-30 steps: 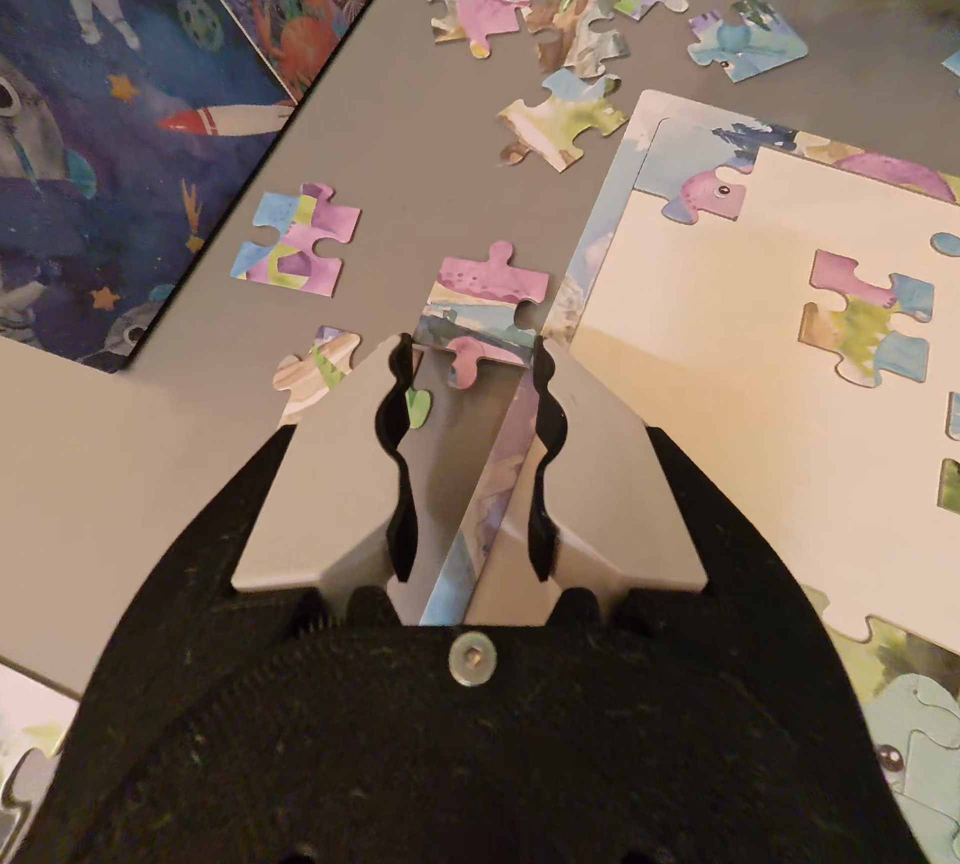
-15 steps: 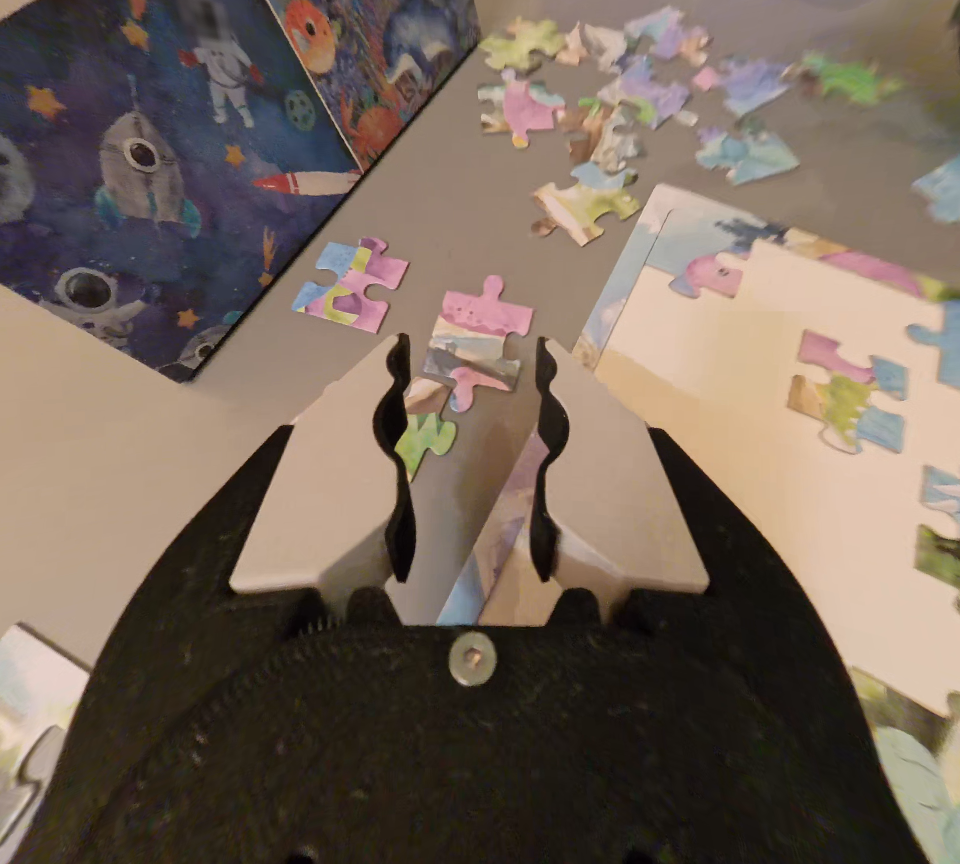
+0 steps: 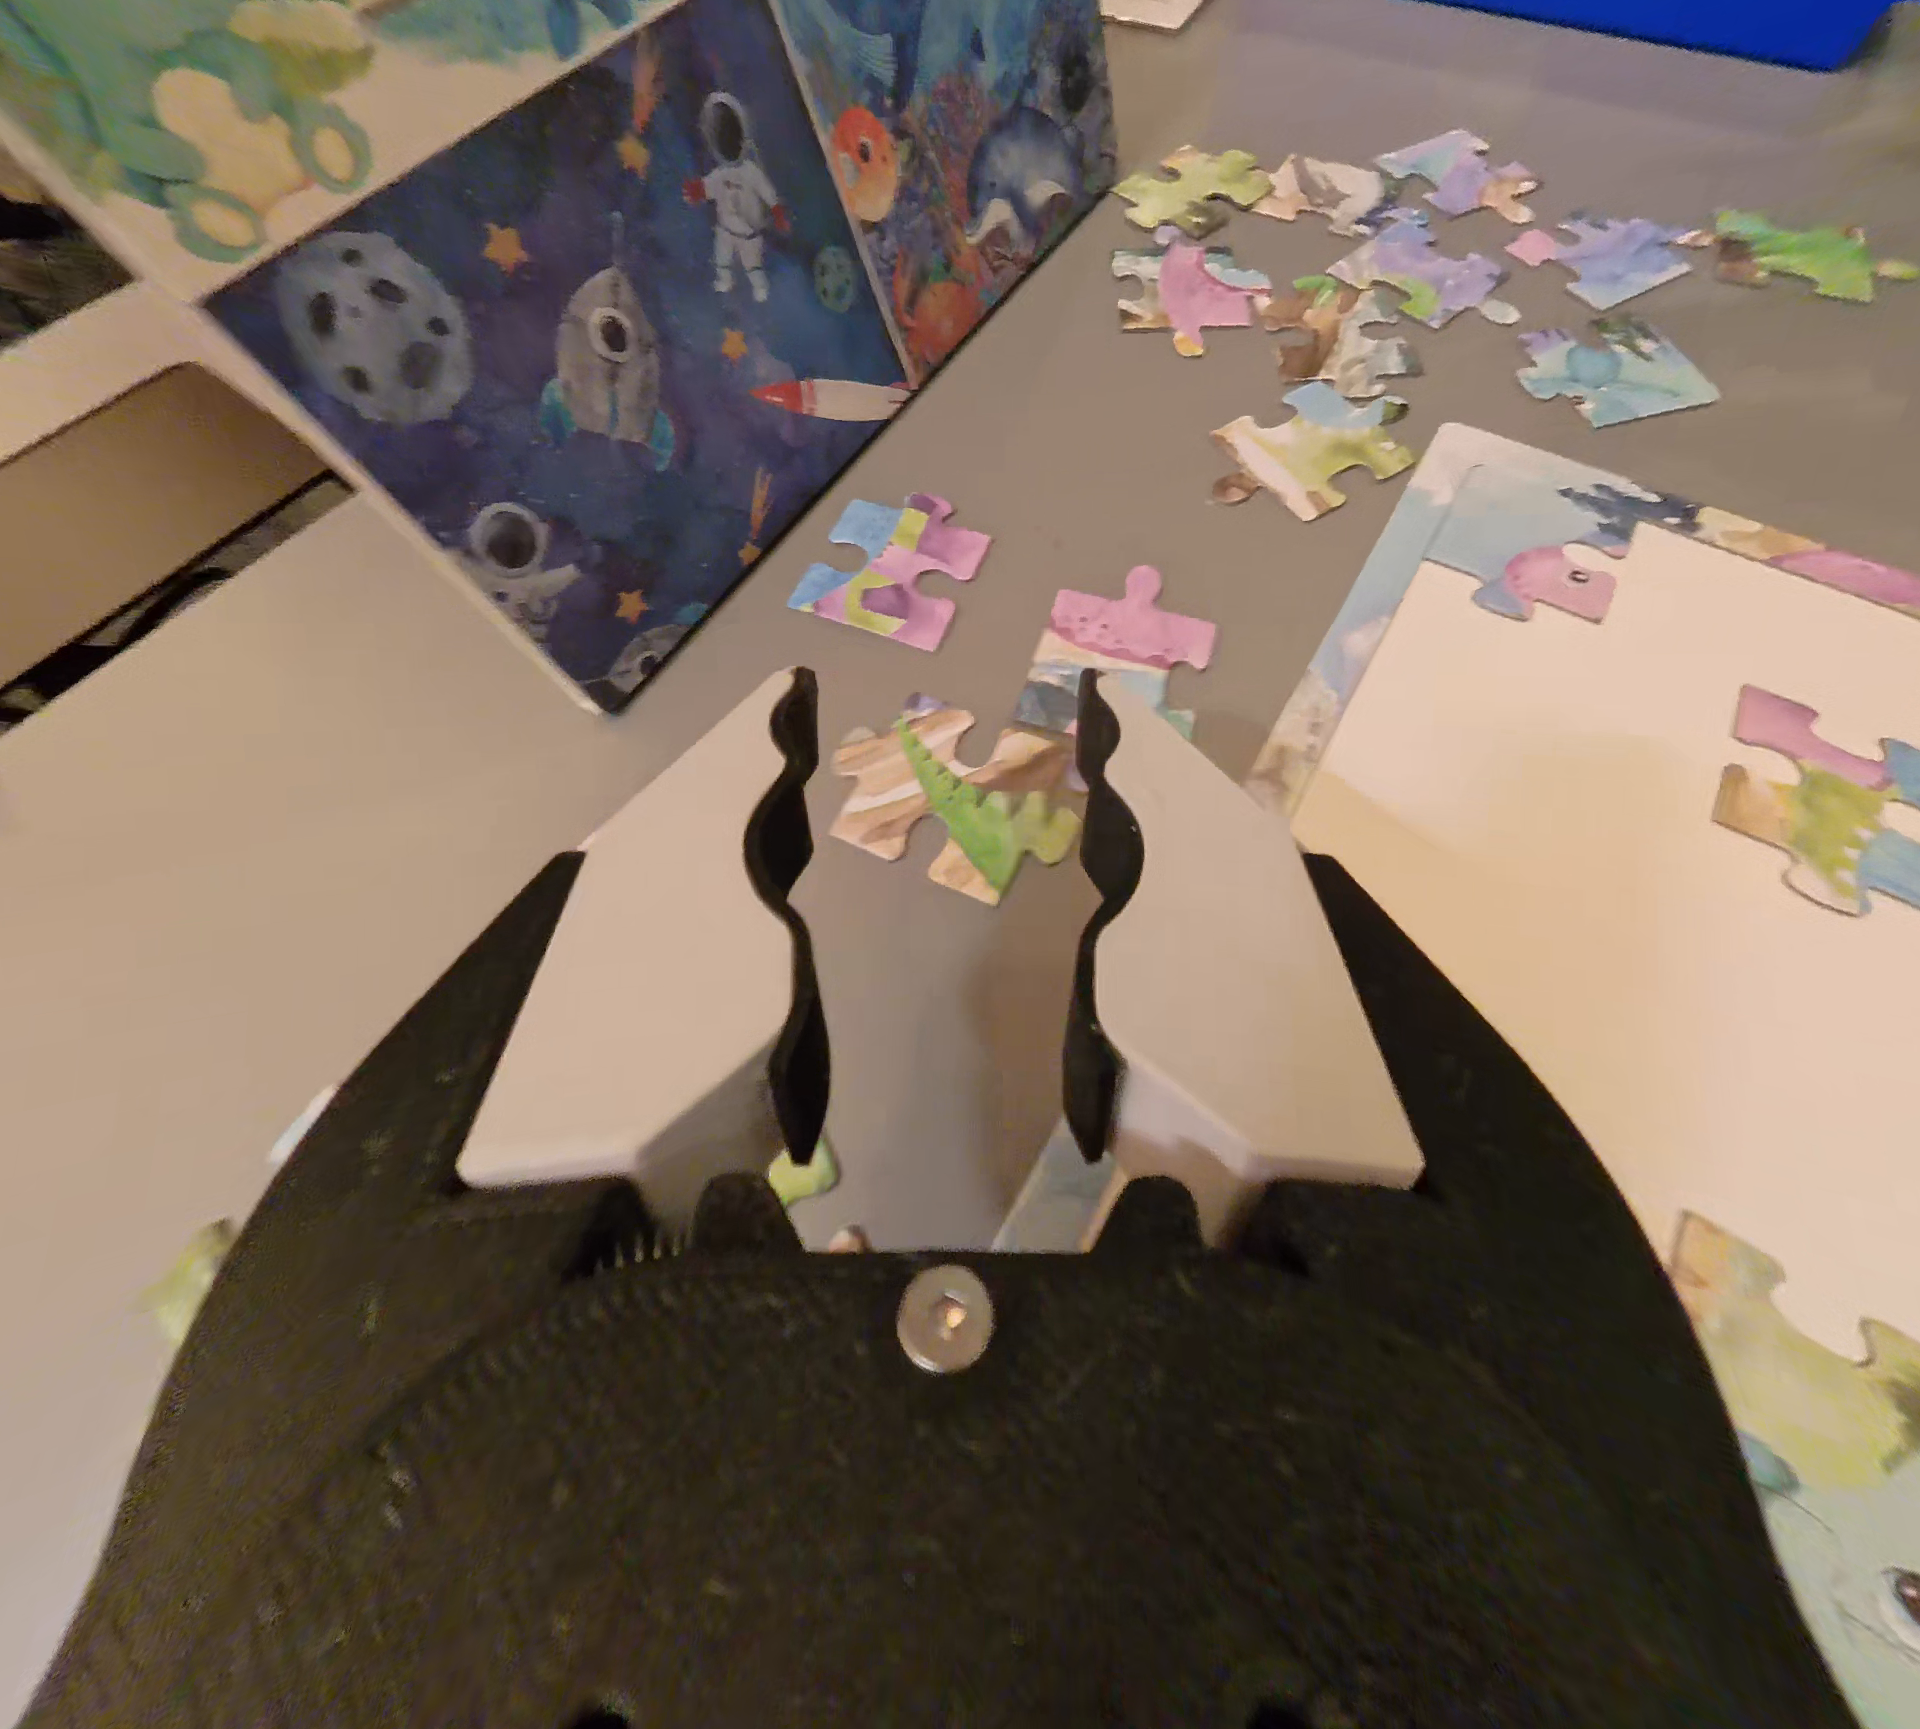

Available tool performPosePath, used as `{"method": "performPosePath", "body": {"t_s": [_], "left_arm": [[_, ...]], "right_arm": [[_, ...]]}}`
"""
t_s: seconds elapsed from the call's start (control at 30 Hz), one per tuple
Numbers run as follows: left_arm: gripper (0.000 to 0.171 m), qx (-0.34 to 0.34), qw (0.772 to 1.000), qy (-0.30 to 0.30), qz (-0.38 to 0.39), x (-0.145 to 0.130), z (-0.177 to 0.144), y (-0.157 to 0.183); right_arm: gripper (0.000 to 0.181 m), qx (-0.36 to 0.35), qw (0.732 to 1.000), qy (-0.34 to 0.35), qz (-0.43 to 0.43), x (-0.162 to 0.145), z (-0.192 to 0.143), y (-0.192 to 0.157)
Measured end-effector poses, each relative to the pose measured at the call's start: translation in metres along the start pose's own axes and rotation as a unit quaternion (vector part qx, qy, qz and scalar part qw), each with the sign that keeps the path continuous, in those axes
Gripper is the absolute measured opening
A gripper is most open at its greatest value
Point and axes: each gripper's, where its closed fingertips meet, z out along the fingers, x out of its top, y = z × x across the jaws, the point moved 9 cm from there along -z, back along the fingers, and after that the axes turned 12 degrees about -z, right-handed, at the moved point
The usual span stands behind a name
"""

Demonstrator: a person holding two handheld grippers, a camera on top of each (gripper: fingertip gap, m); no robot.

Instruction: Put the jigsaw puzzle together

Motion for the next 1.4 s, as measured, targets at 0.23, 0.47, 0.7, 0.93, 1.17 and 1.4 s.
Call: {"method": "performPosePath", "body": {"t_s": [0.23, 0.47, 0.7, 0.93, 1.17, 1.4], "left_arm": [[0.073, 0.115, 0.991, 0.058, 0.025, 0.005, -0.026, -0.024], [0.098, 0.176, 0.975, 0.117, 0.064, -0.001, -0.043, -0.029], [0.054, 0.094, 0.988, 0.124, -0.002, -0.001, -0.05, -0.027], [0.0, 0.055, 0.992, 0.108, -0.047, -0.008, -0.049, -0.039], [0.0, 0.07, 0.992, 0.093, -0.043, -0.015, -0.042, -0.041], [0.0, 0.071, 0.993, 0.078, -0.055, -0.019, -0.036, -0.044]], "right_arm": [[0.044, 0.004, 1.0, -0.009, -0.013, -0.011, -0.01, -0.01], [0.06, 0.036, 0.99, -0.12, -0.065, -0.037, 0.008, -0.041], [0.063, 0.039, 0.979, -0.171, -0.108, -0.046, 0.016, -0.048], [0.053, 0.089, 0.967, -0.201, -0.133, -0.051, 0.022, -0.059], [0.06, 0.159, 0.954, -0.233, -0.103, -0.058, 0.031, -0.061], [0.053, 0.198, 0.952, -0.227, -0.059, -0.058, 0.037, -0.052]]}}
